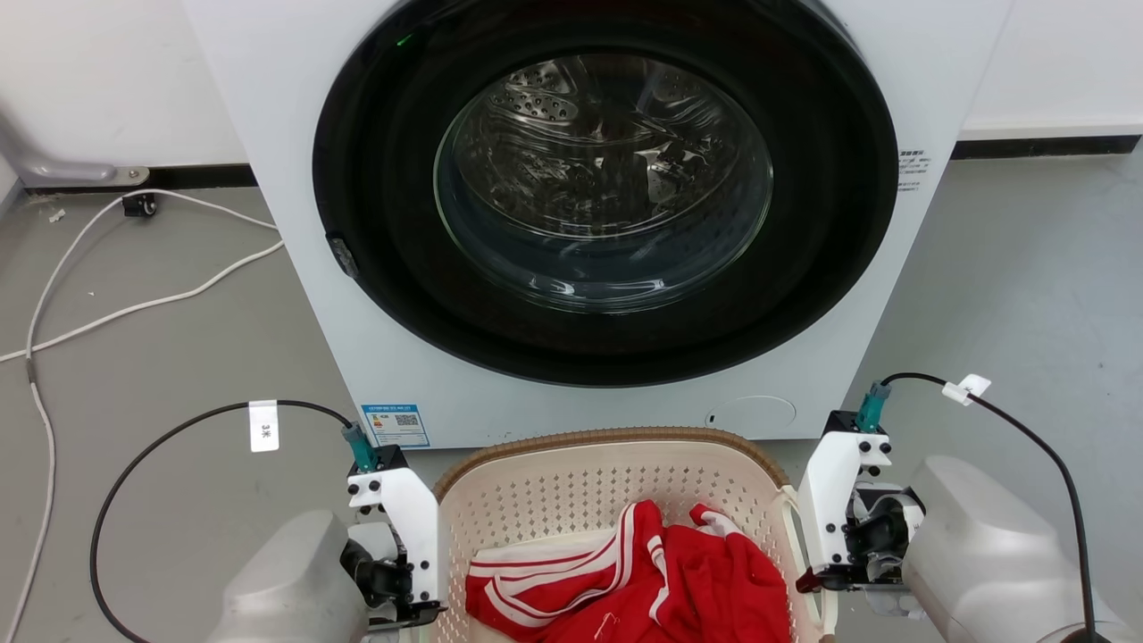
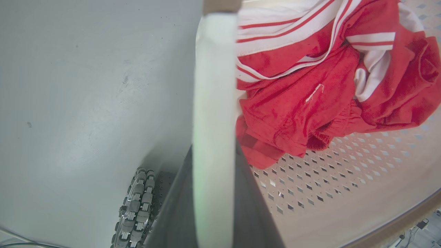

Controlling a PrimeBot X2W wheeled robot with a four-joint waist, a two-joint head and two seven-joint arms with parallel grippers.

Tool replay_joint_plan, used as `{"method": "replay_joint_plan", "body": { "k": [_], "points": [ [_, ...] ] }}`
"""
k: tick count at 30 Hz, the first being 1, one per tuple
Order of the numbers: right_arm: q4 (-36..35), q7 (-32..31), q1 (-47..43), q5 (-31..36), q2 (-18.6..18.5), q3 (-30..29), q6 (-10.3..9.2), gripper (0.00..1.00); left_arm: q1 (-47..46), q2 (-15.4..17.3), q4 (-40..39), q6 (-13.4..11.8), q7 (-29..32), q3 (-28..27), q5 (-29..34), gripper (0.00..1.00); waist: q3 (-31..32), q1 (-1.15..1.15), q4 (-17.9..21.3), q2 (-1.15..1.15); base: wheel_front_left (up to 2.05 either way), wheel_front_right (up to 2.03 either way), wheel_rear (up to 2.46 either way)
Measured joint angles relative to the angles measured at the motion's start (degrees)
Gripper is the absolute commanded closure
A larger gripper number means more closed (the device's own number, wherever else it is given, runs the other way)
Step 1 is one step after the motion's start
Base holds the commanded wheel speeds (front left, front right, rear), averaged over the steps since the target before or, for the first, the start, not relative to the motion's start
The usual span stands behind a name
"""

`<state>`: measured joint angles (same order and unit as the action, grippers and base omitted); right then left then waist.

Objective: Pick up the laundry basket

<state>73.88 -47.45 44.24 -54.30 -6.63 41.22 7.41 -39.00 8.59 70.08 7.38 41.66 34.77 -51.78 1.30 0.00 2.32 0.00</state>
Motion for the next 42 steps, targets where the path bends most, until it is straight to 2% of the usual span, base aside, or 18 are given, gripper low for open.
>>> {"method": "replay_joint_plan", "body": {
  "k": [42],
  "points": [
    [0.0,-2.3,-0.8,4.4,0.7,-6.3,0.00,1.00,-0.1,0.4,0.8,0.0,-1.1,3.1,-3.5,1.00,-0.6,0.01,-0.1,0.00,0.00,0.00,0.00]
  ]
}}
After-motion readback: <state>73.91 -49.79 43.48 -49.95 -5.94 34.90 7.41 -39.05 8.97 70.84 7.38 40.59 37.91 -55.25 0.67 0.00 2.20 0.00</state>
